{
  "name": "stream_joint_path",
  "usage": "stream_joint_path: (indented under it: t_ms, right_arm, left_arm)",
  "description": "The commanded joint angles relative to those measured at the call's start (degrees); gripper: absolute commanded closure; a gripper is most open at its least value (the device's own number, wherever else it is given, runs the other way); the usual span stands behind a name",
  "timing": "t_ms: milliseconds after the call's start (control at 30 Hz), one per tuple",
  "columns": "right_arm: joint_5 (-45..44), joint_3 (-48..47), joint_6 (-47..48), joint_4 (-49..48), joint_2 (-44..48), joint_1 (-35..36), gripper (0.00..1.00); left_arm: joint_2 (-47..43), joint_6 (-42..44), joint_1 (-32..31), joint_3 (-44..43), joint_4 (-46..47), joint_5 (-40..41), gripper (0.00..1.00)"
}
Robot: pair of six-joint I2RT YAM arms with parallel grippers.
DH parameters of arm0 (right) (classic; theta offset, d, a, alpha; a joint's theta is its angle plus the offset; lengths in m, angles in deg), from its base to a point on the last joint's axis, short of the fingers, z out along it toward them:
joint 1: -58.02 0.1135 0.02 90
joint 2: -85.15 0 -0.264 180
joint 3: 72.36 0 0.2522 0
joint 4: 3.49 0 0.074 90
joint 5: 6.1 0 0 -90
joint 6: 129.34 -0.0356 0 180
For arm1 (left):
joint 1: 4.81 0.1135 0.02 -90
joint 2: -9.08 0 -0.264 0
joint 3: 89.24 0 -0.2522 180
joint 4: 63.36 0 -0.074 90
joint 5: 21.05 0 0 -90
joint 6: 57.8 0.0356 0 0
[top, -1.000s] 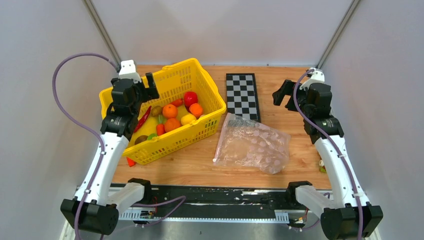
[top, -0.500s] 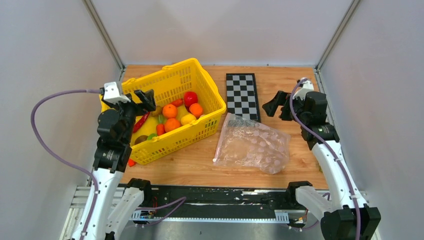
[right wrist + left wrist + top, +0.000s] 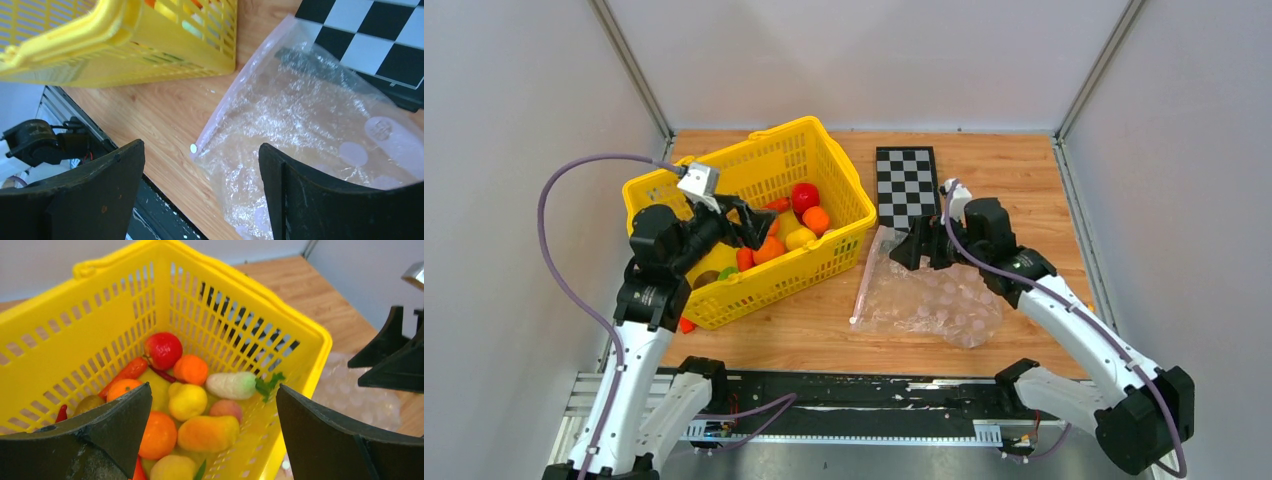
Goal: Place the food in the zip-top bag and seal the zipper
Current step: Adjust the bin at the center of the board.
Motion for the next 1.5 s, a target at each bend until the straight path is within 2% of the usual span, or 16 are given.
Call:
stream_joint_path:
  t_ms: [0,100,267,433,533,600,800,867,933,1000,1100,1233,1333,1467]
  right_arm:
    - [-4.2,1.7,-3.3,-3.2,-1.6,5.5,0.17]
    - [-2.4,1.7,-4.6,-7.6,-3.2,9.9,0.16]
    - [-0.4,-3.2,-7.0,-14.1,-11.9,14.5,0.14]
    - [-9.8,-10.3,-8.4,-18.7,-19.3,14.6,0.1]
    - [-12.1,-17.0,-7.4,-19.5,-25.1,13.3,0.07]
    - [-11.4,-22.2,-6.5,-18.1,-30.5,11.7,0.06]
    - [-1.3,-39.5,-7.6,-13.5,-46.7,4.8,0.06]
    - [1.4,-45.1,-7.2,-8.9,-51.4,2.5,0.07]
    - [4.7,-48.4,-4.8,-3.7,-53.4,1.0,0.08]
    - [4.3,-46.4,-2.3,-2.0,-50.9,1.2,0.08]
    - [-1.9,-38.1,0.2,-2.0,-44.0,3.0,0.1]
    - [-17.5,-27.1,-0.1,1.0,-36.5,7.6,0.12]
    - [-32.7,-23.5,-3.4,3.2,-33.8,12.5,0.12]
    - [-44.9,-23.1,-9.2,7.3,-35.0,17.4,0.14]
  left_arm:
    - [3.0,9.9,-0.1,-3.7,-12.5,-5.7,0.0]
    - [4.4,12.8,-1.1,-5.4,-16.8,-6.0,0.0]
    - [3.3,12.5,-1.9,-5.6,-16.2,-4.9,0.0]
    - [3.2,12.5,-1.9,-7.5,-18.1,-4.3,0.0]
    - [2.8,12.3,-1.9,-8.1,-18.8,-3.9,0.0]
    - [2.5,11.7,-1.9,-8.3,-18.3,-3.9,0.0]
    - [2.1,9.7,-1.9,-7.9,-16.2,-4.3,0.0]
    - [2.1,9.1,-1.9,-7.7,-15.5,-4.5,0.0]
    - [2.0,9.0,-1.9,-7.6,-15.8,-4.8,0.0]
    - [1.8,9.2,-1.9,-7.6,-16.3,-4.8,0.0]
    - [1.6,8.6,-1.9,-6.9,-15.3,-4.4,0.0]
    - [1.7,6.8,-2.0,-6.8,-13.4,-6.1,0.0]
    - [1.7,5.8,-1.9,-6.9,-12.4,-6.4,0.0]
    - [1.3,5.5,-1.9,-6.9,-12.2,-6.5,0.0]
